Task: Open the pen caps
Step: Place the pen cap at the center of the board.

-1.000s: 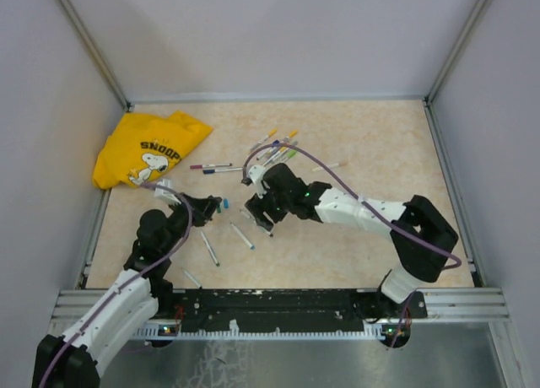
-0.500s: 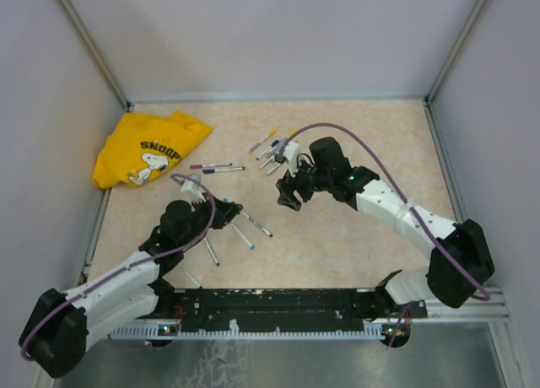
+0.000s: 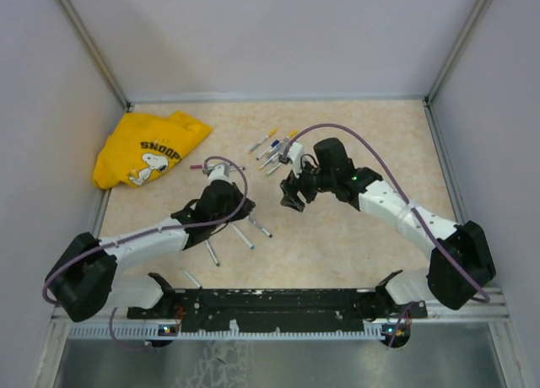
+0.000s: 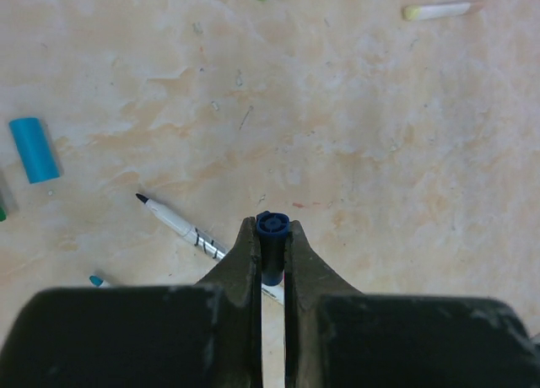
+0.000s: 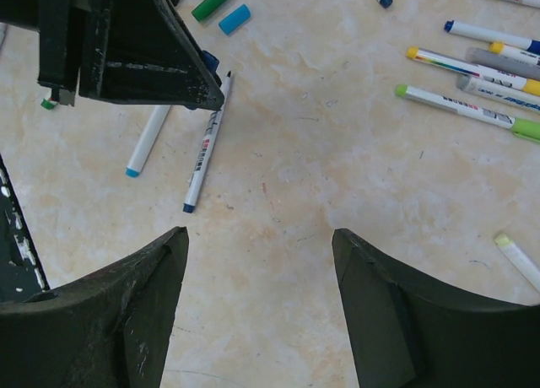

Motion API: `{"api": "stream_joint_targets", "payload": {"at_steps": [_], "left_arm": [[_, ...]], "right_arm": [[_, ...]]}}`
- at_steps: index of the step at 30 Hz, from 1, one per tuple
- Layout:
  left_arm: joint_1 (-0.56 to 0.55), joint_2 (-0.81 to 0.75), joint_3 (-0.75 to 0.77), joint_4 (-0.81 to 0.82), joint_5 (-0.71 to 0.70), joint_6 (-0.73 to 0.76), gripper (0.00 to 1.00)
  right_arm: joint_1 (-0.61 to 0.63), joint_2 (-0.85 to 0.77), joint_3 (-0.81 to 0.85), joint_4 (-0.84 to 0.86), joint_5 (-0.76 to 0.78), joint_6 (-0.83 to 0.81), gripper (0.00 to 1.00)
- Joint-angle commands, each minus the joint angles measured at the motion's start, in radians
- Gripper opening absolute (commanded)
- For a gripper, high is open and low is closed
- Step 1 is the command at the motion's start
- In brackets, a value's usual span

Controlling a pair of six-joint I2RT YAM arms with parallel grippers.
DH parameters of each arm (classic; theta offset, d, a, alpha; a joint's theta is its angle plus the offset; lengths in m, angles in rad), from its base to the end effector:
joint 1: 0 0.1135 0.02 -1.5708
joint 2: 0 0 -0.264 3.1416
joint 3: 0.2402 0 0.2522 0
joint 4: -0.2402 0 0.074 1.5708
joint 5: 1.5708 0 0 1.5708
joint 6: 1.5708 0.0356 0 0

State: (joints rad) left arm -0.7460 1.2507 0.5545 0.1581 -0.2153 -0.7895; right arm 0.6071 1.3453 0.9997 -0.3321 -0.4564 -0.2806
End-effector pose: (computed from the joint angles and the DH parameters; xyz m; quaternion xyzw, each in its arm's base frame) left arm 0.1937 -0.1687 0.1973 -0.0718 0.8632 -0.2737 0.4180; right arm 0.2328 0.1808 0.2778 -0.4655 0.7515 0.2697 0.3819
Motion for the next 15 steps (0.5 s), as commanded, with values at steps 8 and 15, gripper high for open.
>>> {"api": "stream_joint_targets", "payload": {"at_steps": [8, 15], "left_arm": [[-0.023, 0.097, 0.106, -0.123, -0.112, -0.016, 0.0], [-0.023, 0.114, 0.115, -0.112, -0.143, 0.001, 0.0]], "right_arm": [[-0.006, -0.039, 0.002, 0.032, -0.012, -0.02, 0.7], [-0.011, -0.047, 0.002, 0.035, -0.005, -0.017, 0.7]]}}
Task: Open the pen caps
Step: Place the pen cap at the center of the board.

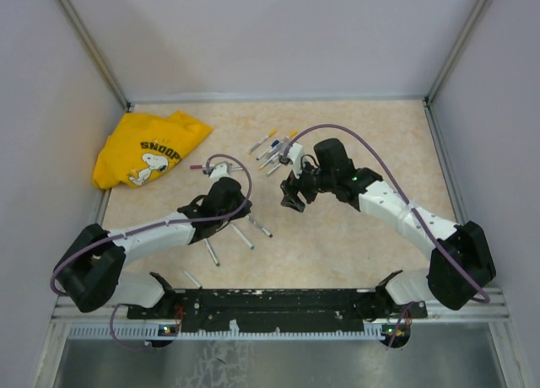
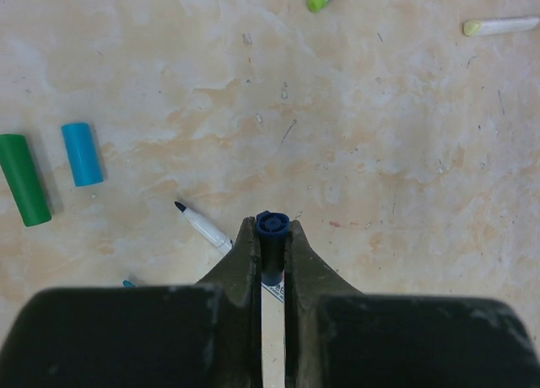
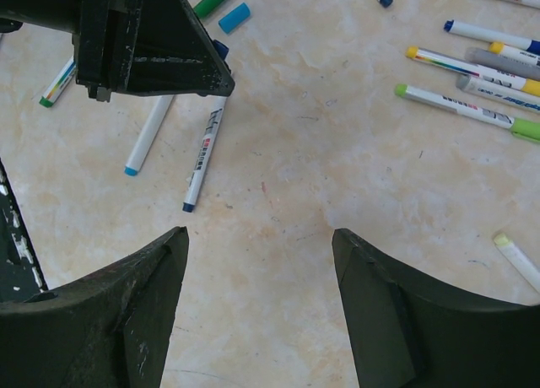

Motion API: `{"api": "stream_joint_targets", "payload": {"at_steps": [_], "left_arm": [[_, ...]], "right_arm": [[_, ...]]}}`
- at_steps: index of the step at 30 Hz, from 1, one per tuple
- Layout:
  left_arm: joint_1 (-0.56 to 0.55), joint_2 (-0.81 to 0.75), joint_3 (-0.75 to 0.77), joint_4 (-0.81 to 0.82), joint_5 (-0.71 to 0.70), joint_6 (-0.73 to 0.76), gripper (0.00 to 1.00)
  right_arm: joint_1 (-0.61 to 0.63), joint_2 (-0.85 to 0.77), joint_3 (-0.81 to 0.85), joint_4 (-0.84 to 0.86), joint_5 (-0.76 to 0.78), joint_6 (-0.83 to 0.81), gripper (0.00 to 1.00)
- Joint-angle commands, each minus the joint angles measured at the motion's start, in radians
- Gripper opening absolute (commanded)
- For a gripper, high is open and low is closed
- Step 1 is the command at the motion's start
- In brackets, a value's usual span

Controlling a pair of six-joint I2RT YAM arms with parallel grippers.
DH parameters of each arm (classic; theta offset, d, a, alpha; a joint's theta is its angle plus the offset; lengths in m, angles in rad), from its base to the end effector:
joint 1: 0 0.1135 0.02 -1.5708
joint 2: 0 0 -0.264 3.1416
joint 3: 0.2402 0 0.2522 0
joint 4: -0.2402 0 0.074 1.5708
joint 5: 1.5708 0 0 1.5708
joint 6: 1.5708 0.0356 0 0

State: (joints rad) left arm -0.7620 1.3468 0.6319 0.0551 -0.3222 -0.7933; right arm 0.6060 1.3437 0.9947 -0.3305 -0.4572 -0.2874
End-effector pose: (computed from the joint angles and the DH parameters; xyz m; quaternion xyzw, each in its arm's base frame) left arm 0.2037 -0.1788 0.1896 -0.0844 0.8852 -0.2020 0.4105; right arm 0.2324 0.1802 0.2768 -0.4677 0.7504 0.2685 0.3821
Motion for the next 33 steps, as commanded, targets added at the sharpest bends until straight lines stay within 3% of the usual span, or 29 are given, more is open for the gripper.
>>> {"api": "stream_joint_targets", "payload": {"at_steps": [1, 14, 21, 33], "left_arm": [[-0.007, 0.025, 0.044, -0.011, -0.043, 0.007, 0.0], [-0.005, 0.155, 0.192, -0.121, -0.14, 0.007, 0.0], [0.007, 0.277, 0.347, -0.312, -0.192, -0.048, 0.01], [0.171, 0.261, 0.303, -0.328, -0.005, -0.153, 0.01]], "right_arm": [[-0.013, -0.047, 0.007, 0.033, -0.006, -0.009, 0.7], [-0.018, -0.044, 0.006, 0.033, -0.021, -0.006, 0.69], [-0.021, -0.058, 0.006, 0.034, -0.021, -0.002, 0.69], [-0.041, -0.094, 0.004, 0.033, -0.037, 0.007, 0.69]]}}
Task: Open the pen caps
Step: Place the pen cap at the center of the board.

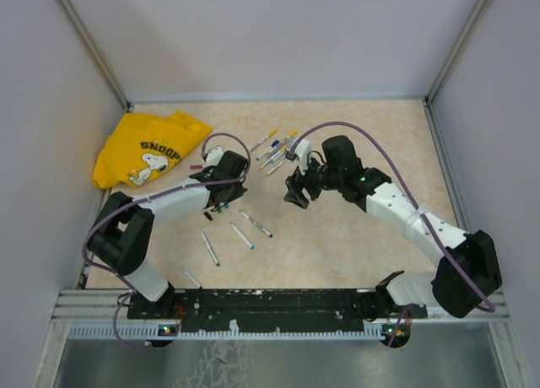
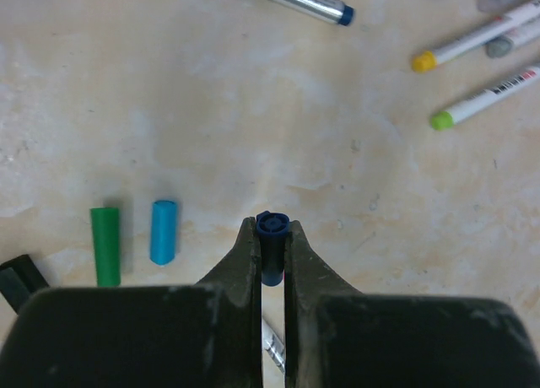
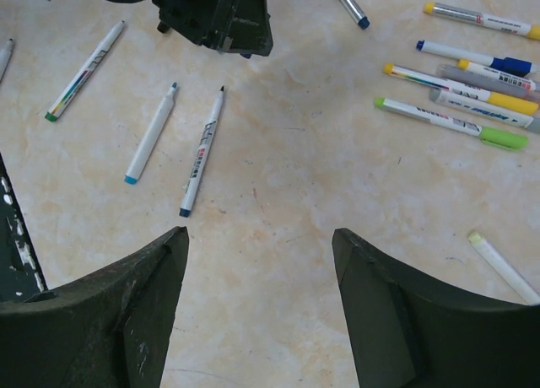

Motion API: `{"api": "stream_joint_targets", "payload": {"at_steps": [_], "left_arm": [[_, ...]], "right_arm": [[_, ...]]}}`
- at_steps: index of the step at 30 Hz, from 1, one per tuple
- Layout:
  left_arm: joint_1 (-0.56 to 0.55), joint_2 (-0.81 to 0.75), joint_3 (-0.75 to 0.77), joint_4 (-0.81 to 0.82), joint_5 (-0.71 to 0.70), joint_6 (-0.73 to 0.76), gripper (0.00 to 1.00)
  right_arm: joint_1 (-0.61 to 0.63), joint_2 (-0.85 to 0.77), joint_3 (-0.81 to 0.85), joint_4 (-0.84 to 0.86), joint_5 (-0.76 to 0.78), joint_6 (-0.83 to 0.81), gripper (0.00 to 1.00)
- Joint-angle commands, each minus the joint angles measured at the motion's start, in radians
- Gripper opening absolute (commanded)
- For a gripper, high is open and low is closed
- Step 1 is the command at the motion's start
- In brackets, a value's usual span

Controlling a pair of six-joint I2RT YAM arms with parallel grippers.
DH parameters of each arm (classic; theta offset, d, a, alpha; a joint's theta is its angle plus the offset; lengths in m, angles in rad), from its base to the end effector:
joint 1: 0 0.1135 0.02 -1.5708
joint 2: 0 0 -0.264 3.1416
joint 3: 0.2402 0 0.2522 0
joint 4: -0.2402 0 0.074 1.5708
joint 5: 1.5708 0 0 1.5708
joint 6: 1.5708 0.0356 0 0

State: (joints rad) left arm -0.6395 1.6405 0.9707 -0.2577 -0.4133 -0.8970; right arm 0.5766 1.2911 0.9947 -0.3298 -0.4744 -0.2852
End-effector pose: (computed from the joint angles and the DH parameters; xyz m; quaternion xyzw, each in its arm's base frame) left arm 0.2746 -0.1864 0.1865 -0.1835 0.9125 -0.0750 0.3578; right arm 0.2297 0.1688 0.2911 -0.4587 0.7418 0.2712 0.4071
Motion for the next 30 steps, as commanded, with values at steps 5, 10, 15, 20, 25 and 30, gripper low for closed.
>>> {"api": "stream_joint_targets", "payload": {"at_steps": [5, 10, 15, 20, 25, 30], "left_arm": [[0.058, -0.035, -0.041, -0.022, 0.092, -0.059, 0.02], [0.069, -0.023, -0.027, -0.044, 0.101, -0.069, 0.08], [0.072, -0.014, -0.017, -0.06, 0.102, -0.074, 0.1], [0.073, -0.008, -0.01, -0.069, 0.103, -0.074, 0.13], [0.073, -0.005, -0.007, -0.078, 0.1, -0.078, 0.15], [0.073, -0.005, -0.007, -0.082, 0.1, -0.081, 0.18]], "right_arm": [[-0.016, -0.056, 0.004, 0.03, -0.024, 0.005, 0.69], [-0.021, -0.067, 0.004, 0.029, -0.03, 0.007, 0.69], [-0.024, -0.072, 0.005, 0.028, -0.033, 0.01, 0.69], [-0.026, -0.077, 0.006, 0.028, -0.035, 0.011, 0.69], [-0.026, -0.081, 0.007, 0.028, -0.037, 0.011, 0.69], [-0.029, -0.083, 0.007, 0.027, -0.04, 0.013, 0.69]]}}
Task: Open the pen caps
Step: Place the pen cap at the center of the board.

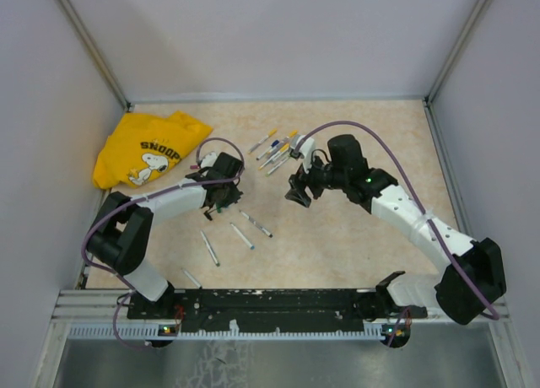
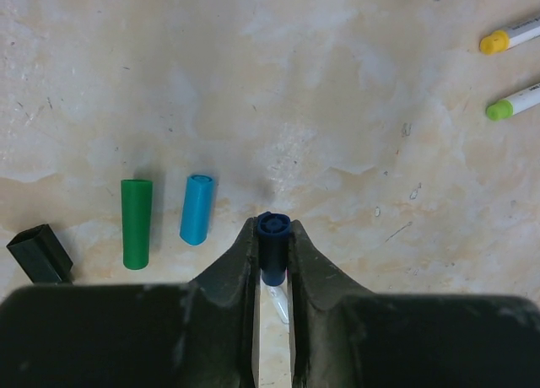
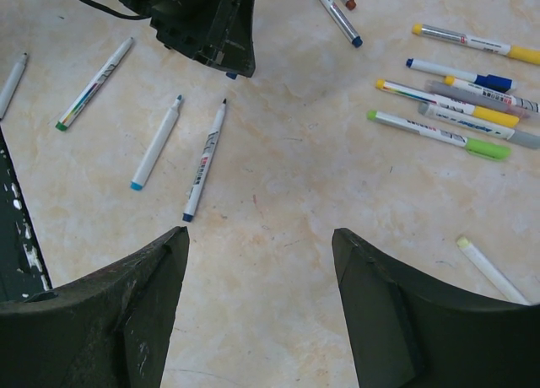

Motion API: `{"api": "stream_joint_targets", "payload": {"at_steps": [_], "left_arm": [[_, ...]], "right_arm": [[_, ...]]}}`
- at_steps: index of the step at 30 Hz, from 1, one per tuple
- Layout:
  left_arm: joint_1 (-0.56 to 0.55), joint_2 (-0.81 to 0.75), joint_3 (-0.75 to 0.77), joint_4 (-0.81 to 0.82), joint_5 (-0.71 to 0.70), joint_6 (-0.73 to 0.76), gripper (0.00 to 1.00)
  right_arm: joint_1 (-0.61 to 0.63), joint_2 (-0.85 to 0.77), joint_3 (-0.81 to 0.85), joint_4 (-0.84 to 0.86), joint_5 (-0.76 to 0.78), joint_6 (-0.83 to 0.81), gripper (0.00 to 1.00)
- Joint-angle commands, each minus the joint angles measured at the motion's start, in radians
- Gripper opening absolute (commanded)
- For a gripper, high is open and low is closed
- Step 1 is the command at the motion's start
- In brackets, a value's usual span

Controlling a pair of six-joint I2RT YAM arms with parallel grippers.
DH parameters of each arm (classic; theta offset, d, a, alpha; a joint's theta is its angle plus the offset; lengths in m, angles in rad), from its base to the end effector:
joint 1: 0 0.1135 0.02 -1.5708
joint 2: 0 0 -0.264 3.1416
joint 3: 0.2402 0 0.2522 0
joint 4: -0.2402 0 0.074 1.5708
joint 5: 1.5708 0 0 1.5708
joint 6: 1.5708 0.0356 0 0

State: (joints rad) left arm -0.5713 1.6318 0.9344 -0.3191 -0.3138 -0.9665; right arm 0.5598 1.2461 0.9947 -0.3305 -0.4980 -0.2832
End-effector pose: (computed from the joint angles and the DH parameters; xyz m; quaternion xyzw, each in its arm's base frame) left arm 0.2744 -0.1633 0.1740 -0.2284 0.9231 -0.0799 0.2987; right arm 0.2248 0.1609 0.3030 -0.4557 0.7306 0.2782 0.4256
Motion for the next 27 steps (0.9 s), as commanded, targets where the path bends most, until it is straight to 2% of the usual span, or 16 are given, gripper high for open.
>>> {"api": "stream_joint_targets", "payload": {"at_steps": [1, 5, 19, 27], "left_arm": [[0.005, 0.003, 0.029, -0.022, -0.001, -0.012, 0.18], [0.005, 0.001, 0.029, -0.027, -0.004, -0.018, 0.18], [0.005, -0.006, 0.029, -0.032, -0.004, -0.012, 0.32], [0.004, -0.01, 0.033, -0.03, -0.002, -0.002, 0.36]], "right_arm": [[-0.012, -0.039, 0.007, 0.027, -0.016, 0.011, 0.69], [-0.014, -0.04, 0.006, 0.028, -0.019, 0.011, 0.69], [-0.018, -0.042, 0.006, 0.027, -0.027, 0.012, 0.69], [-0.02, -0.042, 0.005, 0.028, -0.028, 0.012, 0.69]]}}
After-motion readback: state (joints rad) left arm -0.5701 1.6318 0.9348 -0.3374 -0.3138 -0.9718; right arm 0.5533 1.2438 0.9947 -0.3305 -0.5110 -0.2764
